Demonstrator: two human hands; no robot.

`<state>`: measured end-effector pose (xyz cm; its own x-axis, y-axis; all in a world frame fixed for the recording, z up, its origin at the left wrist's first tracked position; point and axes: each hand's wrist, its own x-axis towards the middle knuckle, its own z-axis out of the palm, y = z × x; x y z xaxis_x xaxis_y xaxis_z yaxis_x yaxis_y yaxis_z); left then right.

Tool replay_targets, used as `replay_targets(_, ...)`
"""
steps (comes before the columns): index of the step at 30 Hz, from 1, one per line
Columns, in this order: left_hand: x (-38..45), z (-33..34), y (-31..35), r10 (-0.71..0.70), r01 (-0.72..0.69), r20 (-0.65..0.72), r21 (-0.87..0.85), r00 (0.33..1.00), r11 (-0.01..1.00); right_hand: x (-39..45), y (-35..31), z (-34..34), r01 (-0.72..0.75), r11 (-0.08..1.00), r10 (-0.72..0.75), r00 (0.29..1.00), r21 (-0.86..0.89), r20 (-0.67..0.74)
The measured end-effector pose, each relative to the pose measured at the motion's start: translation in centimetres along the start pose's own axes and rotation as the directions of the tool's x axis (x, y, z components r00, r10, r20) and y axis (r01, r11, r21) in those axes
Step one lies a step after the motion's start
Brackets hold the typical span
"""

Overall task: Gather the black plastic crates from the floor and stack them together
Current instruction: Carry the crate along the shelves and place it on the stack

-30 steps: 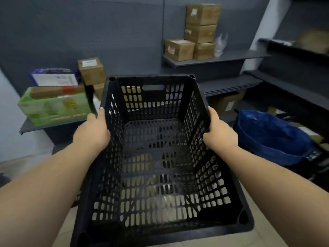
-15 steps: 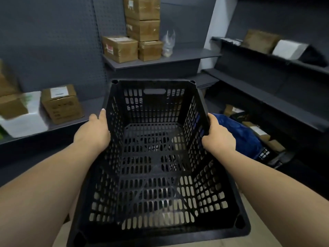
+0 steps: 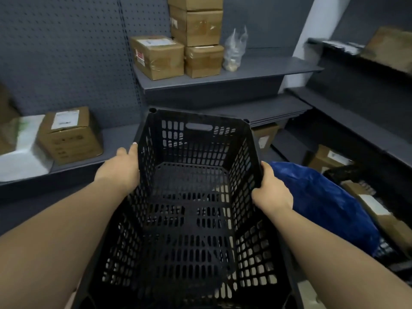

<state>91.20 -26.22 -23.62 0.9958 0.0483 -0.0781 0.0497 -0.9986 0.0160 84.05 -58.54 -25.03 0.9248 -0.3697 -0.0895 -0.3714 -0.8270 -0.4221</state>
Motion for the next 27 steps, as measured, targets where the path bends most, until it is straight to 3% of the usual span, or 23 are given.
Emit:
replay_targets(5,1.2,2.4,0.1,-0.228,0.231,0.077,-0.023,0.971,0.973,8.1,-1.5,1.8,0.148,0.987,-0.140,0.983,-0.056,0.122)
replay_targets(12,-3.0,7.0,1.2,-0.544,0.556,0.138,-0.063,0.827,0.829,13.5,-3.2,5.4,0.404,0.911,-0.365,0.883,-0.081,0.296)
replay_targets(20,-6.9,9.7,2.5,-0.680,0.697,0.155,-0.156,0.717,0.700,15.6,-4.5,8.3,0.537,0.834,-0.429,0.776,-0.127,0.463)
replay_targets(27,-10.0,9.2,0.6,-0.788,0.804,0.170,-0.203,0.592,0.560,14.8,-9.5,10.2,0.680,0.731,-0.578,0.657,-0.049,0.484)
